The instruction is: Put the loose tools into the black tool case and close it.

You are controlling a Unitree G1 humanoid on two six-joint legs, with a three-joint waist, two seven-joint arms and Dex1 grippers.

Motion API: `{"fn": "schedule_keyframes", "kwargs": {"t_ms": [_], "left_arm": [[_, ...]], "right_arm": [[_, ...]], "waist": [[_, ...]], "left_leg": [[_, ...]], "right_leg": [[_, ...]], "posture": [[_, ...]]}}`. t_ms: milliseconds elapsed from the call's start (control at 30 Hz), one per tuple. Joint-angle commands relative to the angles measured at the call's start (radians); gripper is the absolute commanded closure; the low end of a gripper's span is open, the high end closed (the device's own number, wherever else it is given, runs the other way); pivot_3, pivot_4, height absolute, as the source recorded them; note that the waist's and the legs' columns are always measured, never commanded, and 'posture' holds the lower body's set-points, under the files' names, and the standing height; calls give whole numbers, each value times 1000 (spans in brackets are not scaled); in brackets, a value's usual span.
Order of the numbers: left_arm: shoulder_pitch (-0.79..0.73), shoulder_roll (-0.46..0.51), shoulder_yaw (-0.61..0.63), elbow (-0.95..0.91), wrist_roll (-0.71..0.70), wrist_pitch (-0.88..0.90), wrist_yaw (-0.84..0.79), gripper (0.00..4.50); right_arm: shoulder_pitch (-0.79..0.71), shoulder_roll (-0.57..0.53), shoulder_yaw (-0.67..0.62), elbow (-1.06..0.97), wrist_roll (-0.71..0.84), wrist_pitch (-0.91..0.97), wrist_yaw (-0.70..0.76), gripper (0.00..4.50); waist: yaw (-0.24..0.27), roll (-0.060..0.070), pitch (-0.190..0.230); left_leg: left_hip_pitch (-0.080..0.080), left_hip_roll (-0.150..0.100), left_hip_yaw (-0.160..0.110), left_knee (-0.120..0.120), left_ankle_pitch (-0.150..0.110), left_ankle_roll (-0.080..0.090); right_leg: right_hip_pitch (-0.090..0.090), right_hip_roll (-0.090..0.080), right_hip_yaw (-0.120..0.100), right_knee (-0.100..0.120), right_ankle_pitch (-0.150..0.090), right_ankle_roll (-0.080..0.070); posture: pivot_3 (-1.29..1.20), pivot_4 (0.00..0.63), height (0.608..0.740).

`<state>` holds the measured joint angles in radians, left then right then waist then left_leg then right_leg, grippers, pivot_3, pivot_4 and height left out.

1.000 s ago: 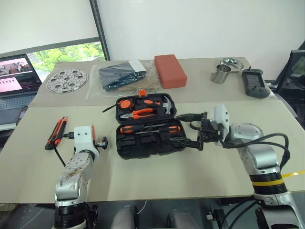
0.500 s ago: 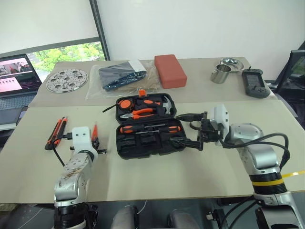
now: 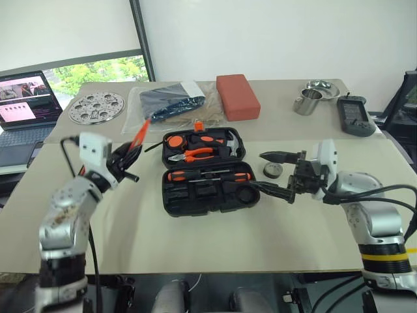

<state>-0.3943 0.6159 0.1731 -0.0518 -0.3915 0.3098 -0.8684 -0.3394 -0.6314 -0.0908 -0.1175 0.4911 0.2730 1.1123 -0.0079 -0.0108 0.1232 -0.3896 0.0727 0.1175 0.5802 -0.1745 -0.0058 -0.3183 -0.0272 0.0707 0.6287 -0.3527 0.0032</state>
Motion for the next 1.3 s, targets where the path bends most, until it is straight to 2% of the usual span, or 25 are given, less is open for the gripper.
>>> {"fn": "schedule_keyframes", "kwargs": {"t_ms": [33,200,400,600,1000,1300], "left_arm": [[-136,73,-176,164,65,-144,-319,3998],[-316,89,-346,405,177,-264,-542,3998],[-393,57,-409,577,256,-364,-602,3998],[-385,21,-418,596,292,-363,-580,3998],[-331,10,-426,568,352,-328,-474,3998],[-325,5,-422,536,346,-263,-483,3998]], "right_arm": [[-12,-14,-22,-30,19,-1,-7,0],[-1,-11,-18,-52,16,-3,-24,0],[45,-58,3,-77,-7,10,-5,0],[68,-104,10,-81,-15,26,5,0],[66,-104,15,-80,-7,24,0,0],[61,-102,17,-84,-3,25,-2,0]], "waist": [[-3,0,0],[-7,0,0],[-5,0,0],[-4,0,0],[-4,1,0],[-4,1,0]], "left_leg": [[-1,0,0,0,0,0],[-2,-2,1,-1,0,0],[-4,-2,0,0,-1,2],[-7,-1,-1,4,-2,4],[-8,3,-1,10,-2,5],[-8,3,-1,10,-2,5]], "right_leg": [[0,0,0,0,0,0],[-2,2,0,-1,0,0],[-3,2,1,-1,0,1],[-4,2,0,1,-1,1],[-4,4,0,2,0,1],[-3,4,0,3,0,1]], "posture": [[0,150,740],[0,150,740],[0,150,740],[0,150,740],[0,150,740],[0,150,740]]}}
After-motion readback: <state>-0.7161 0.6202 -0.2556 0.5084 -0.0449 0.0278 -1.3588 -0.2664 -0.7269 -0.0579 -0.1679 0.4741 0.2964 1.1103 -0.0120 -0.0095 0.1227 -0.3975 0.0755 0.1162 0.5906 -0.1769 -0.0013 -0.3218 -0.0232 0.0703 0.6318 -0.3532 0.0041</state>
